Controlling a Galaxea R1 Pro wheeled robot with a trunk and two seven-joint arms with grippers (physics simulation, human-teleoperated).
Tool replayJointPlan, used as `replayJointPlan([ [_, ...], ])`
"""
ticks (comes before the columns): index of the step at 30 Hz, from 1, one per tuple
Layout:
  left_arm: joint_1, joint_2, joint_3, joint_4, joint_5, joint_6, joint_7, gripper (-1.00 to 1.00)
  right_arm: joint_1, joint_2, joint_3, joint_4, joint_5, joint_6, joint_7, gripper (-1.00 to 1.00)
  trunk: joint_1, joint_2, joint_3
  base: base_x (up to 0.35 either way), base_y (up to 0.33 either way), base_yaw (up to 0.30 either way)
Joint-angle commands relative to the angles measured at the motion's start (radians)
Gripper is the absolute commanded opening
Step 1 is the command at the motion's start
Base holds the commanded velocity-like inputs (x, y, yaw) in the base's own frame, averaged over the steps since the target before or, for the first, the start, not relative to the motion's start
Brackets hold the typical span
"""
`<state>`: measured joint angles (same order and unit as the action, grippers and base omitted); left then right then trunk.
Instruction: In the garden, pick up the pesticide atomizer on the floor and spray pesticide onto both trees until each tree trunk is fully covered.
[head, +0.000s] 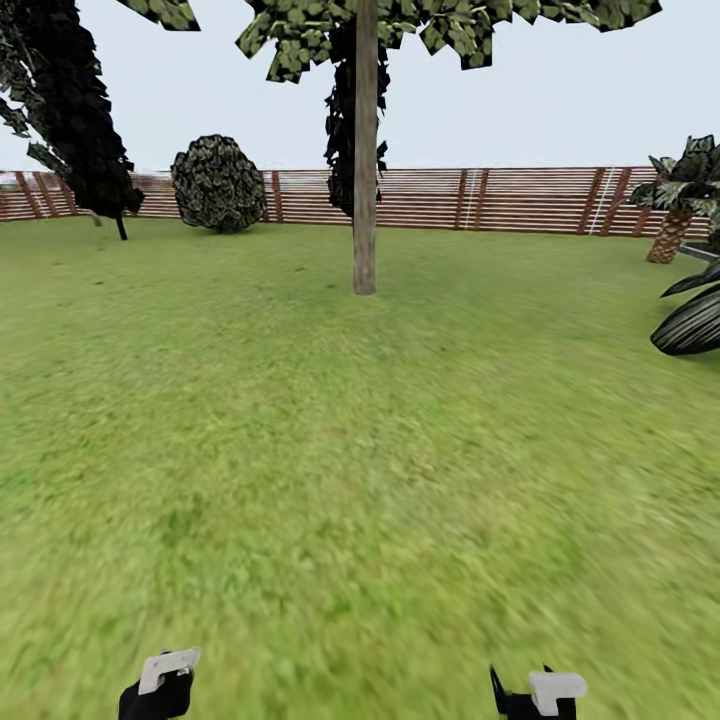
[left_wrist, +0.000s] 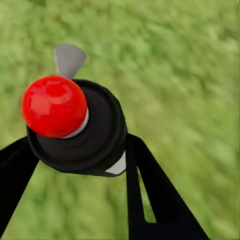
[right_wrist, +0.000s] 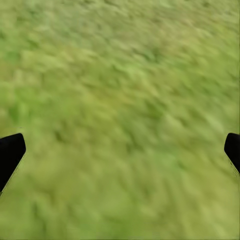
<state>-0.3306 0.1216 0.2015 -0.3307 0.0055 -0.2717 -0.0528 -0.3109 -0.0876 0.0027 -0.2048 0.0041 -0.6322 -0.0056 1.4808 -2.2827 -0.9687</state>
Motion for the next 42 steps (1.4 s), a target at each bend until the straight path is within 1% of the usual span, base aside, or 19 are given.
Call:
replayJointPlan([
  [1, -0.001, 0.000, 0.006, 0.001, 0.001, -0.003, -0.006, -1.00, -0.001, 0.000, 0.000, 0.001, 0.000, -0.003, -0.001, 1.00, 0.000, 0.000, -0.001, 0.339, 0.000, 0.000],
  [42, -0.001, 0.001, 0.006, 0.001, 0.001, -0.003, -0.006, -1.00, -0.001, 0.000, 0.000, 0.001, 0.001, -0.003, -0.001, 1.00, 0.000, 0.000, -0.001, 0.339, 0.000, 0.000],
])
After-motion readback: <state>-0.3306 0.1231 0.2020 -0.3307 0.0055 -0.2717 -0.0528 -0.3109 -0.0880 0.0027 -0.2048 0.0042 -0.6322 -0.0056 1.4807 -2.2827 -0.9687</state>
